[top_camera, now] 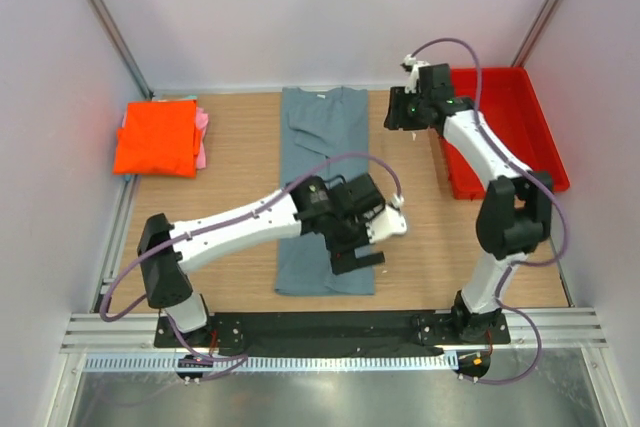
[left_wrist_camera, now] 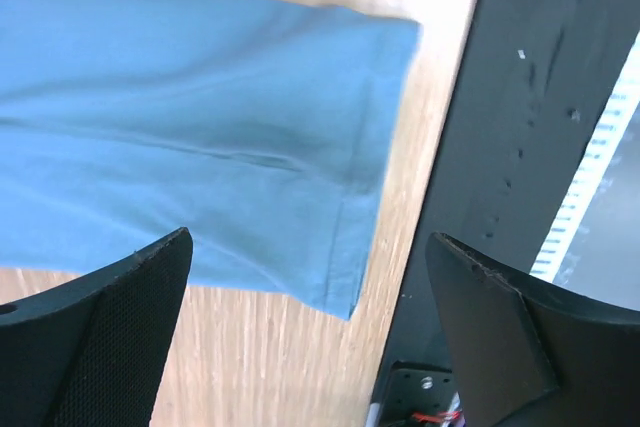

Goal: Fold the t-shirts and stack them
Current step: Fold the tshirt

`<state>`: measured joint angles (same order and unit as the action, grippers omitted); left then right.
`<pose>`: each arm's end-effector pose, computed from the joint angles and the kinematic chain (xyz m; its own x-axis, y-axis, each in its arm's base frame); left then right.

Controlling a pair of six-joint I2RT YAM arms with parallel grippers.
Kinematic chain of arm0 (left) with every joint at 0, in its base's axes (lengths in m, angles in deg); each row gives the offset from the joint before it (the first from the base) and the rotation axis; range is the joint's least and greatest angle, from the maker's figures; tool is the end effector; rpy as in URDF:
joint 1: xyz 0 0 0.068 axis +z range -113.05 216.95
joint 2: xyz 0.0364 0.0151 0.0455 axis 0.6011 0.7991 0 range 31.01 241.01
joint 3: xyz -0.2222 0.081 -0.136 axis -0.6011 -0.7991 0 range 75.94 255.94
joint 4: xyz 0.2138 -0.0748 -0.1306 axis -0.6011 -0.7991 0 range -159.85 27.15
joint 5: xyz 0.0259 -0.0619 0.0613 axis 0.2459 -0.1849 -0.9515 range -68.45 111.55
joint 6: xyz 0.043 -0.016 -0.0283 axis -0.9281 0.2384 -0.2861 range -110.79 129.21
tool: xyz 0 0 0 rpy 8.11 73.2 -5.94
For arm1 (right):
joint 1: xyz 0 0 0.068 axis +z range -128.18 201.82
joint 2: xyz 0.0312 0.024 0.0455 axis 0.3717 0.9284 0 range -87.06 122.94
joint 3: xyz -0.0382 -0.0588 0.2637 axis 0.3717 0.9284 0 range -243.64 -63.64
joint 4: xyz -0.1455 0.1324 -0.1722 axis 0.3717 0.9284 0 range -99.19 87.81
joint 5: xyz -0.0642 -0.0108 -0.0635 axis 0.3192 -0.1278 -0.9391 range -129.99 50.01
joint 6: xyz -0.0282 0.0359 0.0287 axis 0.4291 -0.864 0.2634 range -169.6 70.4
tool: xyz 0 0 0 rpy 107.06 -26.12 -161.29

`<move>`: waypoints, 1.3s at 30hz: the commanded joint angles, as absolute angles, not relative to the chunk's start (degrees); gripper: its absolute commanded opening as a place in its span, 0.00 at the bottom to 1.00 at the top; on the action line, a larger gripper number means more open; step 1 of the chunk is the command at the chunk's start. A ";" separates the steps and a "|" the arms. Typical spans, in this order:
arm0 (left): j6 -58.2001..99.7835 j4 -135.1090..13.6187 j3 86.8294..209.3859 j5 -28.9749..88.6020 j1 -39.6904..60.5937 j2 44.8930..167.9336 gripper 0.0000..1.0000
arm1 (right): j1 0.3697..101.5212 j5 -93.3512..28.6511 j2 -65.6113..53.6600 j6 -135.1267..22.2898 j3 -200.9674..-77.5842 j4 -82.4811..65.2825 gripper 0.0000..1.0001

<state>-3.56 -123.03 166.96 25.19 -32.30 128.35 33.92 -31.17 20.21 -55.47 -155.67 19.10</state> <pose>0.1210 -0.3259 0.3075 -0.1085 0.9093 -0.4017 0.9907 0.1321 0.0314 0.4189 0.0954 0.2839 -0.7021 -0.0473 -0.7105 -0.2454 0.9527 0.1791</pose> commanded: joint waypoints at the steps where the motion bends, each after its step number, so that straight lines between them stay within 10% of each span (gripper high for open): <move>1: 5.31 -123.58 168.48 33.13 -24.33 127.69 1.00 | 33.77 -22.18 13.32 -61.01 -149.01 19.80 0.53; 11: 37.23 -96.45 131.98 58.20 10.38 117.34 0.75 | 31.75 4.04 6.12 -77.79 -116.13 11.67 0.49; 19: 45.14 -87.99 116.90 57.06 15.41 107.21 0.75 | 32.28 1.49 -9.00 -90.90 -93.81 2.67 0.55; 39: 55.71 -87.63 106.08 62.07 19.55 110.10 0.57 | 39.83 -2.11 -8.66 -93.28 -90.18 12.96 0.54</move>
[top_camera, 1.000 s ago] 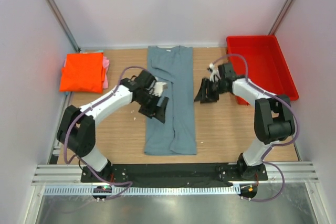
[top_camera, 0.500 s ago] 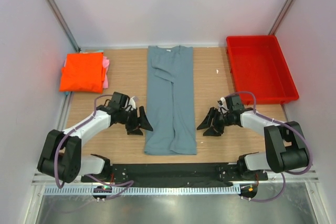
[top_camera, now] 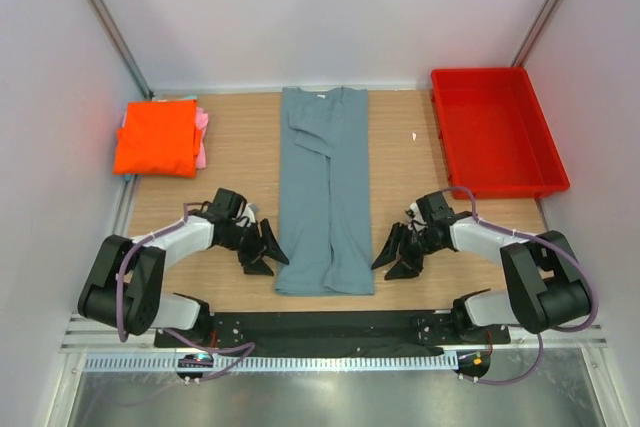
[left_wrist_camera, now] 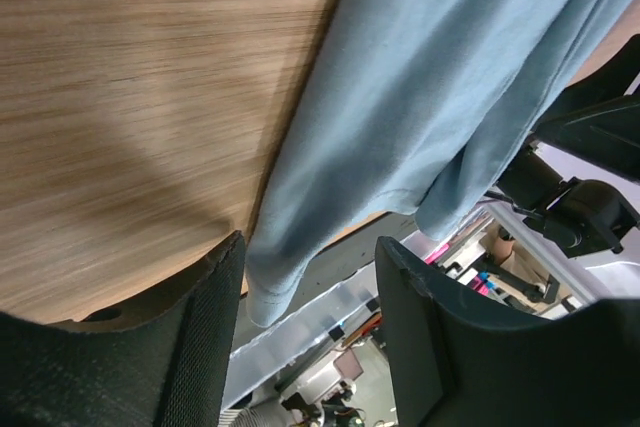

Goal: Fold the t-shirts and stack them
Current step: Fold the tshirt

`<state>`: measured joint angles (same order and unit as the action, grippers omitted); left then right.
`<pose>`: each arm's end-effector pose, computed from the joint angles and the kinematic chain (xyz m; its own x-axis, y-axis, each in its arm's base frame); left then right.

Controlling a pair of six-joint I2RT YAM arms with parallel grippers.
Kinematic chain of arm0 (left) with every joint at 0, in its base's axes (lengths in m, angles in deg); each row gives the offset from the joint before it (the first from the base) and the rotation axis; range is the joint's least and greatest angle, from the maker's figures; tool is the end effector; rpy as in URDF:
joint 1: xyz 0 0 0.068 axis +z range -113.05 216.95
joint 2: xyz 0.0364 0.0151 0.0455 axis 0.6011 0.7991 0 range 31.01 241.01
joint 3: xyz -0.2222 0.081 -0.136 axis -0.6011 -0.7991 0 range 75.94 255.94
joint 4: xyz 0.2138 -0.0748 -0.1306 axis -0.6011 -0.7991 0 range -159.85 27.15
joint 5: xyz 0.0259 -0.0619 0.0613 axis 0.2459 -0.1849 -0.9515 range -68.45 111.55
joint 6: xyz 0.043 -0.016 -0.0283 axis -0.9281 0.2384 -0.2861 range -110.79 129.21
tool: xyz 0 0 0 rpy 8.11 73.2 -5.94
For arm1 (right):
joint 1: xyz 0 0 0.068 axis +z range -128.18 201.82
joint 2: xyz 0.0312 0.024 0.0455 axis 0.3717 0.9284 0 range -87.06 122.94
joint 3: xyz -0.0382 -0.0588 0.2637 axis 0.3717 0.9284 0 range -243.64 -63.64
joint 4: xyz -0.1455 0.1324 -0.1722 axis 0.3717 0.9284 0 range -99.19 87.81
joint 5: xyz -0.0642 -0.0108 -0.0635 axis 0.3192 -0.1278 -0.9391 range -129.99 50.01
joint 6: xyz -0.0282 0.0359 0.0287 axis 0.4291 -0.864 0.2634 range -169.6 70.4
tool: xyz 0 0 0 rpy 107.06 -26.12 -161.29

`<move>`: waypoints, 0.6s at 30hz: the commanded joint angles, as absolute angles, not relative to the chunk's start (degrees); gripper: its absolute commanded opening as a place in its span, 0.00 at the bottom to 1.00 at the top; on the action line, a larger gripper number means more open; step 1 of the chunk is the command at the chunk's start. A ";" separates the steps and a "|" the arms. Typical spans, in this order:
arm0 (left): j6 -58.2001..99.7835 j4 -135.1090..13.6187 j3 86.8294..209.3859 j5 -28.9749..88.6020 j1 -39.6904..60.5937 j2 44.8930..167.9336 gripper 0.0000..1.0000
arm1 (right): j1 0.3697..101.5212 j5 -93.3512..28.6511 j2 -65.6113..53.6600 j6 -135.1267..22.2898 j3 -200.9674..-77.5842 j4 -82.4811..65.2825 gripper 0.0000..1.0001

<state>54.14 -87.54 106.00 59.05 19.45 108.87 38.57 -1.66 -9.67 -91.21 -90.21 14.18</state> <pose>0.1883 -0.0822 0.1329 -0.9358 -0.2924 0.1970 -0.3497 0.6993 -0.6234 0.1769 0.0763 0.1211 -0.9465 0.2592 0.1924 0.3217 0.7094 0.6271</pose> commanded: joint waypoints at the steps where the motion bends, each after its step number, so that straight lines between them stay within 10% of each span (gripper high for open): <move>1: 55.88 -87.37 106.00 61.98 19.46 110.20 0.56 | 40.01 -2.11 -8.22 -93.37 -90.36 12.43 0.54; 18: 60.72 -82.45 102.83 62.68 15.42 110.81 0.41 | 49.06 0.44 -2.42 -97.50 -90.10 8.30 0.44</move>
